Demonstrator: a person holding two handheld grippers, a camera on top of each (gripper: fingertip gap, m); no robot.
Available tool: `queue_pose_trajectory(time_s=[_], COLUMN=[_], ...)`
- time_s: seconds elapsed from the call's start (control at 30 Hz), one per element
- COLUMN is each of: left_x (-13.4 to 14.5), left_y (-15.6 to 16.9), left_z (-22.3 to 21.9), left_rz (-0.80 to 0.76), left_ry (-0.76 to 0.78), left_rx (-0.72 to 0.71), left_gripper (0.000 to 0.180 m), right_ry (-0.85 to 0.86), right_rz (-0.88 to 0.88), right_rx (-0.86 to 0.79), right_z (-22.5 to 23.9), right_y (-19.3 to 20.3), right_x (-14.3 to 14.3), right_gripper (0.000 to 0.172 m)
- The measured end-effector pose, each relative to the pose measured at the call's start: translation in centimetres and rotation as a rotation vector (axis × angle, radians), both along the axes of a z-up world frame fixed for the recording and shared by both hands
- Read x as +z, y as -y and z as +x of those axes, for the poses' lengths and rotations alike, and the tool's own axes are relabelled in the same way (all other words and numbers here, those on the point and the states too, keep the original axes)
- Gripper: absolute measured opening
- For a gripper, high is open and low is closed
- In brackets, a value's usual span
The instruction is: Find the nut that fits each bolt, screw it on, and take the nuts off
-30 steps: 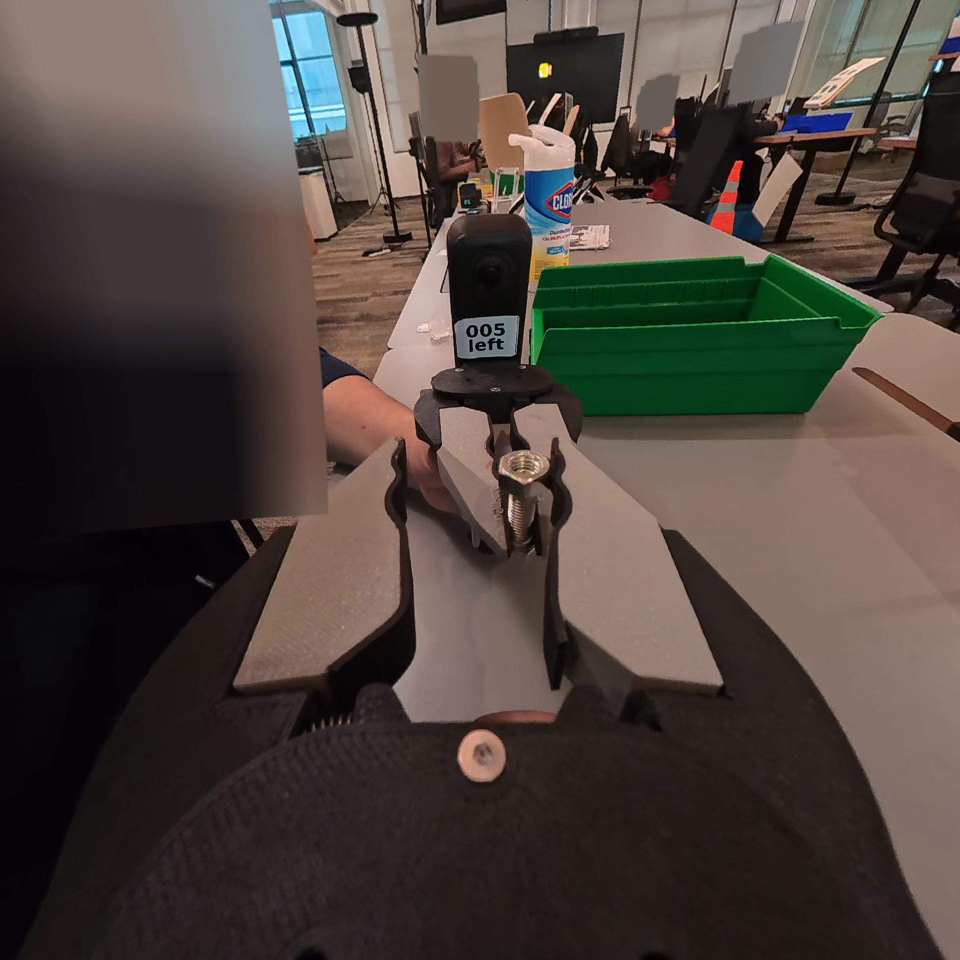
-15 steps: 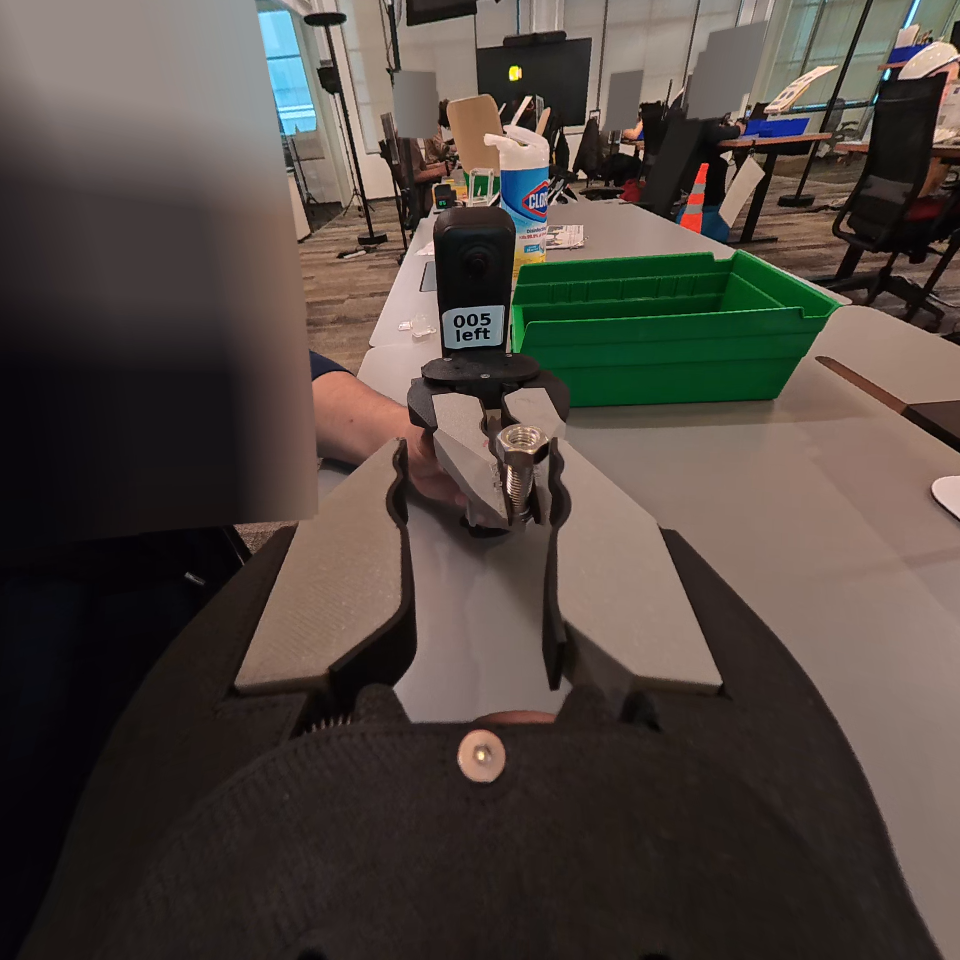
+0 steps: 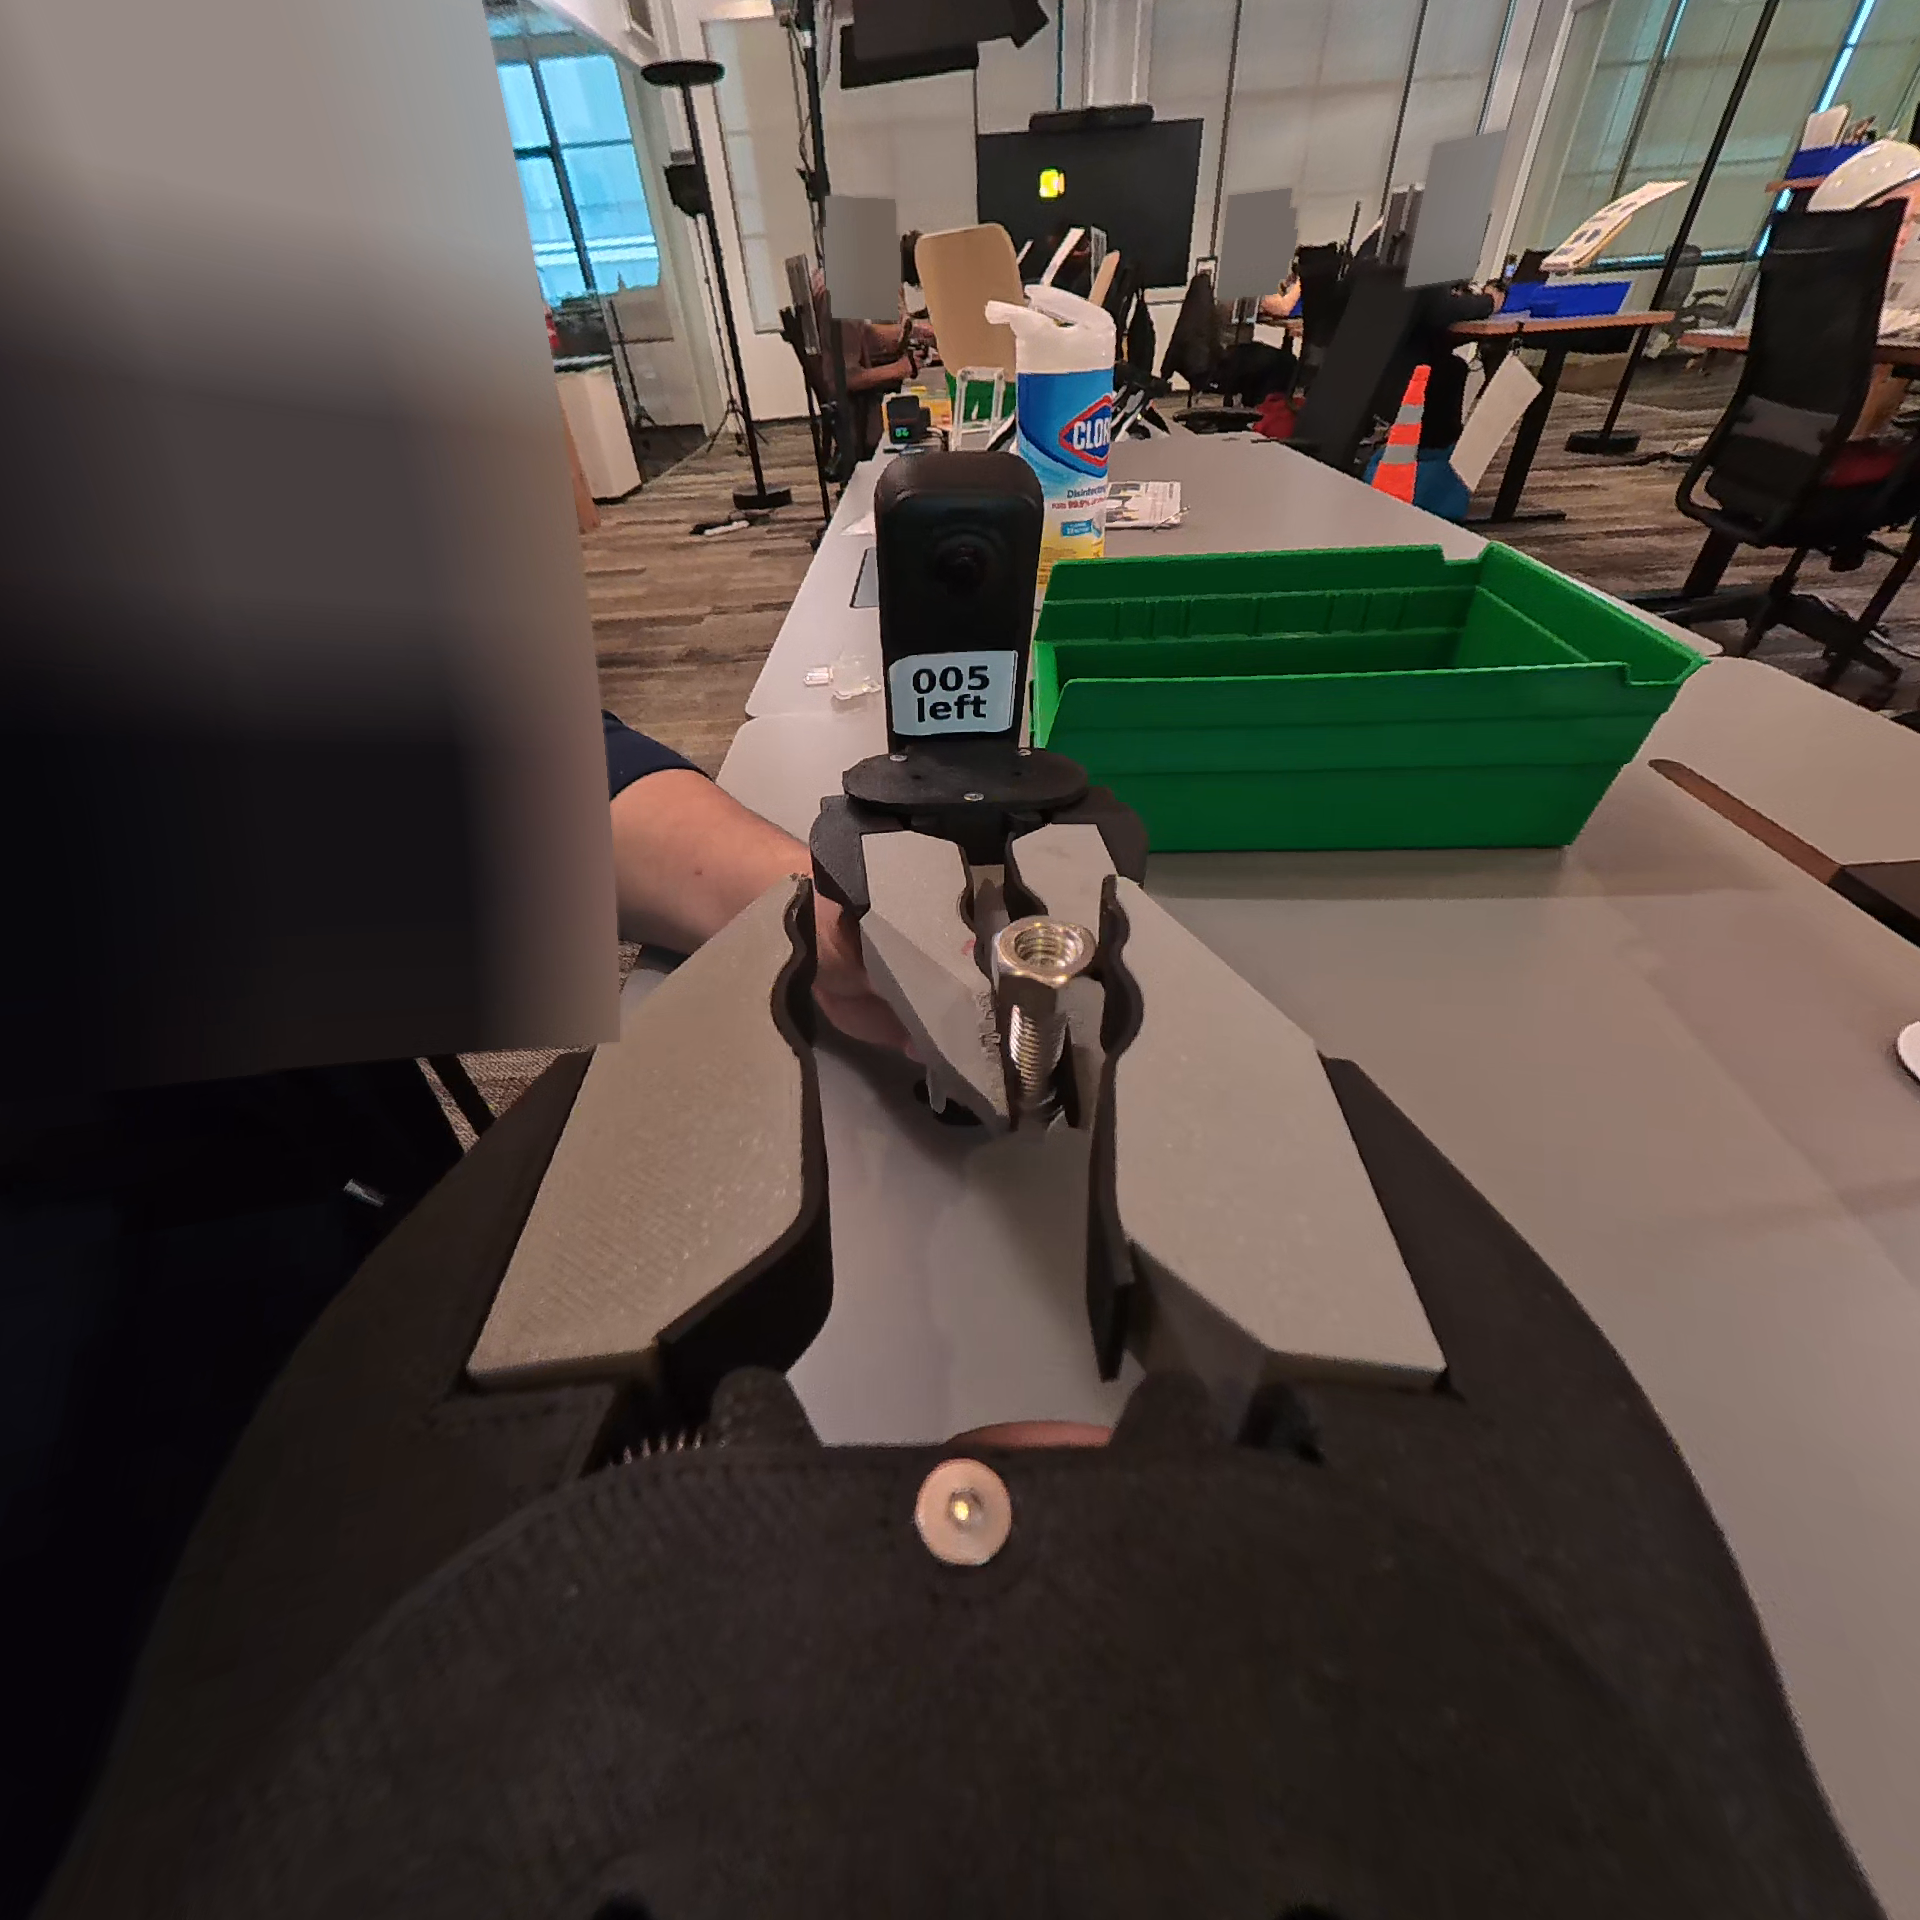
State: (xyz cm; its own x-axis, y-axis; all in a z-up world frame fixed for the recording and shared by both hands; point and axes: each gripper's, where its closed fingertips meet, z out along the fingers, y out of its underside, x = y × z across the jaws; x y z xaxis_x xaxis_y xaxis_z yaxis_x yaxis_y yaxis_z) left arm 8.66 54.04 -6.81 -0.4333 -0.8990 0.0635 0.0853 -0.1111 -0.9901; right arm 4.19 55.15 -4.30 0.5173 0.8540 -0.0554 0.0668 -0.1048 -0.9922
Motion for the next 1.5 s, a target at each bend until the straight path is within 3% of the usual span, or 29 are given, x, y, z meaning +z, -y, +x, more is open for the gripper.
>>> queue_pose_trajectory(time_s=[0.43,0.8,1.13,1.37,1.5], left_x=[0.0,-0.1,0.0,-0.1,0.0], left_y=[-0.2,0.0,-0.4,-0.2,-1.1], left_z=[0.0,0.1,0.0,0.2,0.0], left_rz=[-0.004,-0.002,-0.005,-0.001,-0.002], left_ry=[0.0,-0.005,-0.002,-0.005,-0.007], left_rx=[0.008,-0.001,0.011,0.012,0.048], left_gripper=[0.007,0.007,0.007,0.007,0.007], right_ry=[-0.013,-0.02,-0.033,-0.025,-0.019], right_rz=[-0.004,0.007,0.0,-0.005,-0.002], right_rx=[-0.046,-0.01,-0.064,-0.02,-0.079], right_z=[1.7,-0.2,1.8,-0.6,0.7], right_y=[0.7,-0.2,0.6,-0.4,0.3], right_x=[-0.1,0.0,0.0,-0.4,-0.7], right_gripper=[0.051,0.053,0.052,0.057,0.063])
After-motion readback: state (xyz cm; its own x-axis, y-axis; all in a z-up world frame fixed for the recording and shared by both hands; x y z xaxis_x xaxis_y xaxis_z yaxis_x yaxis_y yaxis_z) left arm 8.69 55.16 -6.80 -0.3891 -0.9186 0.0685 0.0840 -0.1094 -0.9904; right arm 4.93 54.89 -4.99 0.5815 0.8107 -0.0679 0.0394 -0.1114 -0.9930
